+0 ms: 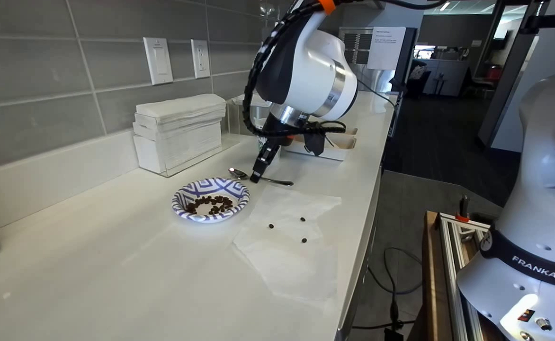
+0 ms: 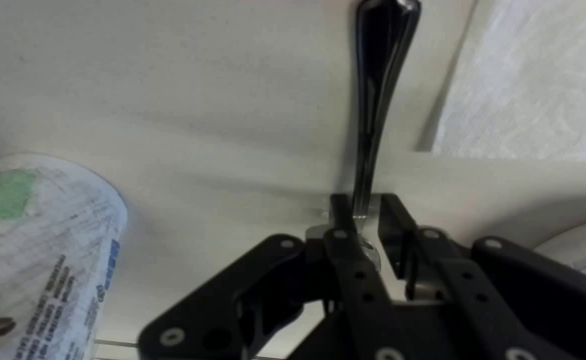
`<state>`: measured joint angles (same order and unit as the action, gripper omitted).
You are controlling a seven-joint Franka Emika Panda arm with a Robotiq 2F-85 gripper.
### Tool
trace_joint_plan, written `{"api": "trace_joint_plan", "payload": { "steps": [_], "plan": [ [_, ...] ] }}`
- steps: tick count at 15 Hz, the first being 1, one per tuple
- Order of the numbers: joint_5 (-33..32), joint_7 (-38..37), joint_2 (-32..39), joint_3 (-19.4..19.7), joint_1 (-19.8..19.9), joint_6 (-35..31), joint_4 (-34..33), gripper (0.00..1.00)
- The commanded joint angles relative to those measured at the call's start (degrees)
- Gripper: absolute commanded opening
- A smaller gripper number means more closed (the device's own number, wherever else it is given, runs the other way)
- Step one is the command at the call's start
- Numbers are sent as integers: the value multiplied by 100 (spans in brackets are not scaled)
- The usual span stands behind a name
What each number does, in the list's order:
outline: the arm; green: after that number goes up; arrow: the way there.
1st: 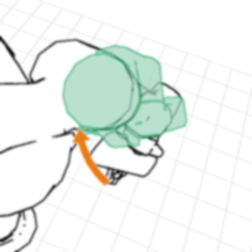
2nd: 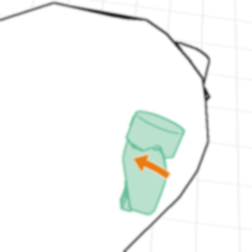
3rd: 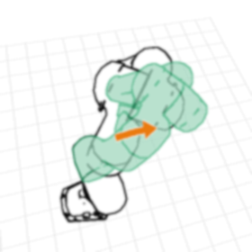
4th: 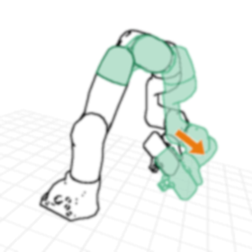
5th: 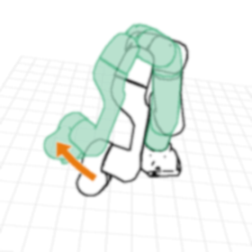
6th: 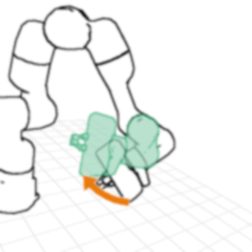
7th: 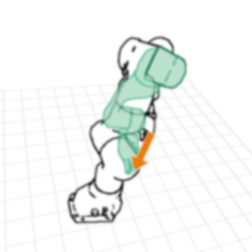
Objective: Use the spoon to scoop up contents in the bowl and put them on the tissue
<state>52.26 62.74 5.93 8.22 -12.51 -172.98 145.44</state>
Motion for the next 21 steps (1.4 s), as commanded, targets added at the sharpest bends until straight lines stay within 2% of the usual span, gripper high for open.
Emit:
{"api": "trace_joint_plan", "payload": {
  "steps": [1, 2, 4, 14, 21],
  "plan": [
    [96, 87, 129, -21, 35, 81, -89, 18],
    [76, 82, 130, -17, 31, 64, -87, 8],
    [82, 71, 118, -17, 33, 95, -87, 0],
    [-130, 361, 178, -2, 18, -140, -107, 2],
    [6, 628, 189, -26, 26, -198, -164, 2]
  ]
}}
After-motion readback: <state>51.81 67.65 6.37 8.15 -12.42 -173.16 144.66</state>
